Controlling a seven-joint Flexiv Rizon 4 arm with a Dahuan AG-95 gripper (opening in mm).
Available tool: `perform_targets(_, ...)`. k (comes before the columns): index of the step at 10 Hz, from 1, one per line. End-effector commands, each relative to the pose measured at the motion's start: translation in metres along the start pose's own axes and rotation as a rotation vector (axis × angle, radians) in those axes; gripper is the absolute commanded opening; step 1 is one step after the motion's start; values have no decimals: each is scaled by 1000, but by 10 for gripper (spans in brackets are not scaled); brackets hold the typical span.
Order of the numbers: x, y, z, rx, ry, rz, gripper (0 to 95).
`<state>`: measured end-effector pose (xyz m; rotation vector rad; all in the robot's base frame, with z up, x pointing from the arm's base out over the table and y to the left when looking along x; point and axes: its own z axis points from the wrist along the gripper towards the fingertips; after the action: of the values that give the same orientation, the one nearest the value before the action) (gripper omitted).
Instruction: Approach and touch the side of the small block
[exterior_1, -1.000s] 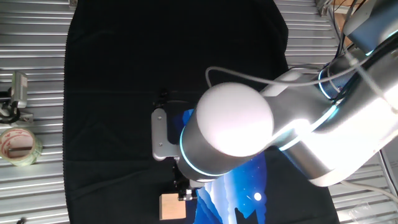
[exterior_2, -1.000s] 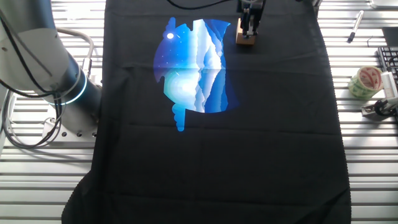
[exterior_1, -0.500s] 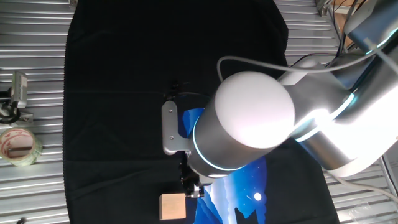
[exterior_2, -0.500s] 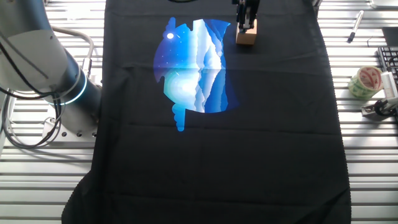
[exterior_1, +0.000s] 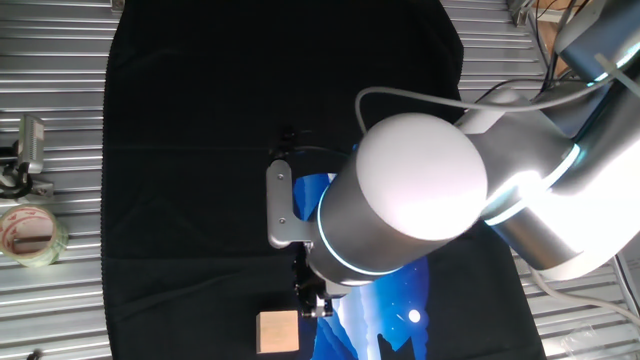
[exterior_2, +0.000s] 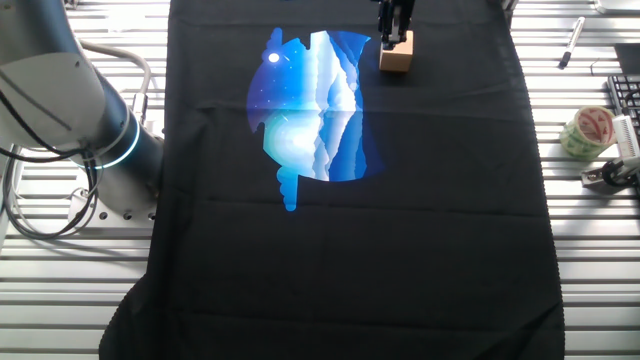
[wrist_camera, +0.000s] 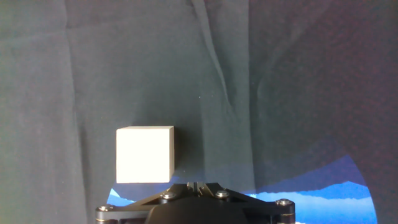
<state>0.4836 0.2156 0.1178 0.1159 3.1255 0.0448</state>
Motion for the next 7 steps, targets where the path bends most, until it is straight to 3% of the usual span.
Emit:
perform_targets(1, 0, 0, 0, 3, 5, -1, 0)
perform_targets(7, 0, -1, 1, -2, 5, -40, 0)
